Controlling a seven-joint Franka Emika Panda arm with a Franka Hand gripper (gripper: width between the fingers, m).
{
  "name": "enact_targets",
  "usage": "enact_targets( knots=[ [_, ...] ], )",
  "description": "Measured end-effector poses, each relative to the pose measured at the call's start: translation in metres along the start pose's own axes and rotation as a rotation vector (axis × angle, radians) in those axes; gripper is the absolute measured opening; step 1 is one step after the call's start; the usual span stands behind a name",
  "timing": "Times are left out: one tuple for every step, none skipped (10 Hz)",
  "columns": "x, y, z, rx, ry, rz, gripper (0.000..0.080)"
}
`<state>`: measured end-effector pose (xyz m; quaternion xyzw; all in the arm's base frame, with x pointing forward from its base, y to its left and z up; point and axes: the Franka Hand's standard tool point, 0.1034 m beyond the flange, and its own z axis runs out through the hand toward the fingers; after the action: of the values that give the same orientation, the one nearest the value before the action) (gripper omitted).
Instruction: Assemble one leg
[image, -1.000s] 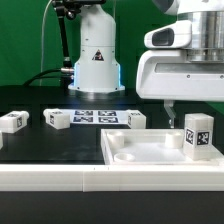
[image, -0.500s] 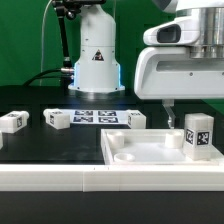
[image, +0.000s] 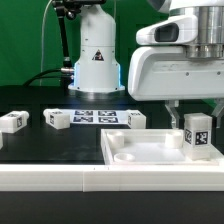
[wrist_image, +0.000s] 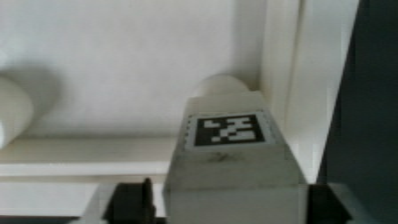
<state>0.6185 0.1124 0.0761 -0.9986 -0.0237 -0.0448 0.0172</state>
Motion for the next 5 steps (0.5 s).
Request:
enact_targets(
  knots=[
    [-0.0001, 0.0002, 0.0002, 0.0, 0.0, 0.005, 0.0289],
    [-0.0002, 0.0001, 0.0004, 0.0, 0.0, 0.029, 0.0289],
    [-0.0002, 0.0002, 0.0005, 0.0, -0.001, 0.028, 0.0289],
    [-0.0003, 0.0001, 0.0006, 0.0, -0.001, 0.032, 0.0289],
    [-0.0006, -0.0007, 0.001, 0.004, -0.002, 0.14, 0.0289]
  ],
)
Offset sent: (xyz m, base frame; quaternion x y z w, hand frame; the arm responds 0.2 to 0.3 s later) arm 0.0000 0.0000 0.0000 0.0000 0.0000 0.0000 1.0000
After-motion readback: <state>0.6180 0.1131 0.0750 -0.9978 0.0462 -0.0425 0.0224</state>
